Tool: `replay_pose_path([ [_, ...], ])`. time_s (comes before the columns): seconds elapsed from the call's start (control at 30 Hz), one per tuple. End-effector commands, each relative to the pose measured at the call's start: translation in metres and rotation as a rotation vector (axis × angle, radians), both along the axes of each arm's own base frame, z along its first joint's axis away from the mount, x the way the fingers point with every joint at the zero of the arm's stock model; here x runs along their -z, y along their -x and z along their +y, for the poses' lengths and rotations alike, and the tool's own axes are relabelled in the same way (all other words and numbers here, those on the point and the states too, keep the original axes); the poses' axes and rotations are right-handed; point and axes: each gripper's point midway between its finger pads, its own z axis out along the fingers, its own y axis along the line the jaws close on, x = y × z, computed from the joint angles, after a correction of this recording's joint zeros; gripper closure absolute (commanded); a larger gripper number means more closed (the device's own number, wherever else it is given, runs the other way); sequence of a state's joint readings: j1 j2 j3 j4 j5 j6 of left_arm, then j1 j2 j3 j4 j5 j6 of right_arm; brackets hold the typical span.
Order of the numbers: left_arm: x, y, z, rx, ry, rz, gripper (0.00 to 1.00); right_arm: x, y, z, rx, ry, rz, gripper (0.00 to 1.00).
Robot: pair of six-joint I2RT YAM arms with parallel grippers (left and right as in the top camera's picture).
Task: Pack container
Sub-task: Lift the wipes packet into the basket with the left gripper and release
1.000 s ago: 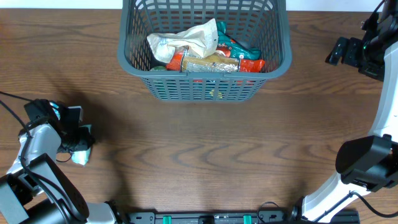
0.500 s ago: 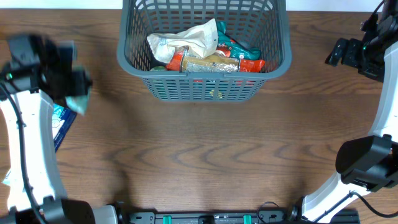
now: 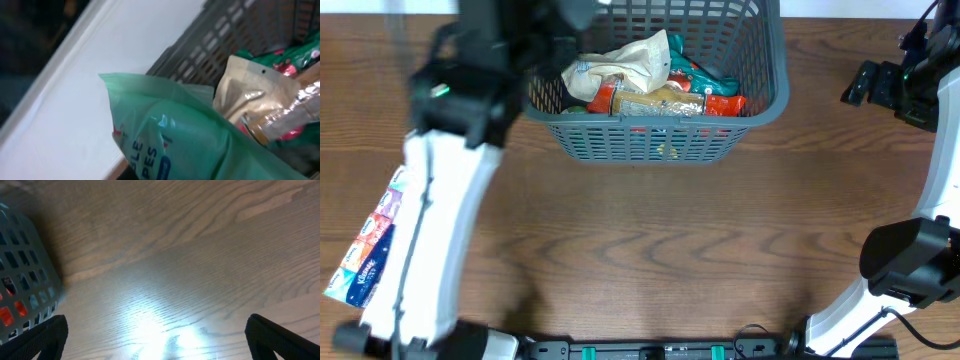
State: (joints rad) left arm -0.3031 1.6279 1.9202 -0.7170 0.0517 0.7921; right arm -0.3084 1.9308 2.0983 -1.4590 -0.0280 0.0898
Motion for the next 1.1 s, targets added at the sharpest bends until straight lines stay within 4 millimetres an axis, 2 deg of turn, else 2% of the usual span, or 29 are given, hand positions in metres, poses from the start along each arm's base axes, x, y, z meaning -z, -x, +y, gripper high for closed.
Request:
replay_pose_path([
  [0.0,0.049,-0.036,-0.013,0.074,-0.164,0.031,0.94,-0.004,0.004,0.001,-0.006,-0.004,-0.002,0.01],
  [0.17,0.146,-0.073,-0.02,0.107,-0.251,0.194,0.94,-0.002,0.01,0.002,-0.007,-0.01,0.021,0.01],
  [0.3,0.208,-0.084,-0.023,0.116,-0.278,0.305,0.94,-0.001,0.014,0.004,-0.006,-0.016,0.038,0.02],
  [0.33,0.219,-0.085,-0.024,0.117,-0.283,0.325,0.93,-0.001,0.014,0.004,-0.006,-0.016,0.038,0.01],
  [0.4,0.234,-0.086,-0.024,0.116,-0.285,0.357,0.83,-0.001,0.014,0.004,-0.007,-0.016,0.038,0.01],
  [0.47,0.238,-0.086,-0.024,0.107,-0.274,0.367,0.68,-0.001,0.014,0.004,-0.006,-0.016,0.038,0.01],
  [0.5,0.236,-0.086,-0.025,0.105,-0.273,0.365,0.65,-0.001,0.014,0.004,-0.006,-0.016,0.038,0.01],
  [0.57,0.222,-0.085,-0.024,0.097,-0.259,0.342,0.56,-0.001,0.014,0.004,-0.006,-0.016,0.038,0.01],
  [0.6,0.211,-0.083,-0.024,0.092,-0.249,0.324,0.44,-0.001,0.014,0.004,-0.007,-0.016,0.038,0.01],
  [0.63,0.195,-0.081,-0.024,0.085,-0.234,0.301,0.4,-0.001,0.014,0.004,-0.006,-0.016,0.038,0.01],
  [0.7,0.16,-0.074,-0.023,0.073,-0.206,0.241,0.38,-0.001,0.014,0.004,-0.006,-0.015,0.037,0.01],
  [0.8,0.094,-0.059,-0.013,0.045,-0.18,0.113,0.33,-0.001,0.013,0.003,-0.007,-0.015,0.036,0.01],
  [0.93,0.01,-0.028,0.035,-0.174,-0.103,-0.031,0.25,-0.002,0.013,0.003,-0.009,-0.015,0.036,0.01],
  [1.0,-0.015,-0.008,0.067,-0.311,-0.036,-0.057,0.23,-0.002,0.013,0.004,-0.026,-0.01,0.037,0.01],
  [1.07,-0.029,0.018,0.103,-0.447,0.033,-0.047,0.23,-0.001,0.014,0.004,-0.033,-0.009,0.038,0.01],
])
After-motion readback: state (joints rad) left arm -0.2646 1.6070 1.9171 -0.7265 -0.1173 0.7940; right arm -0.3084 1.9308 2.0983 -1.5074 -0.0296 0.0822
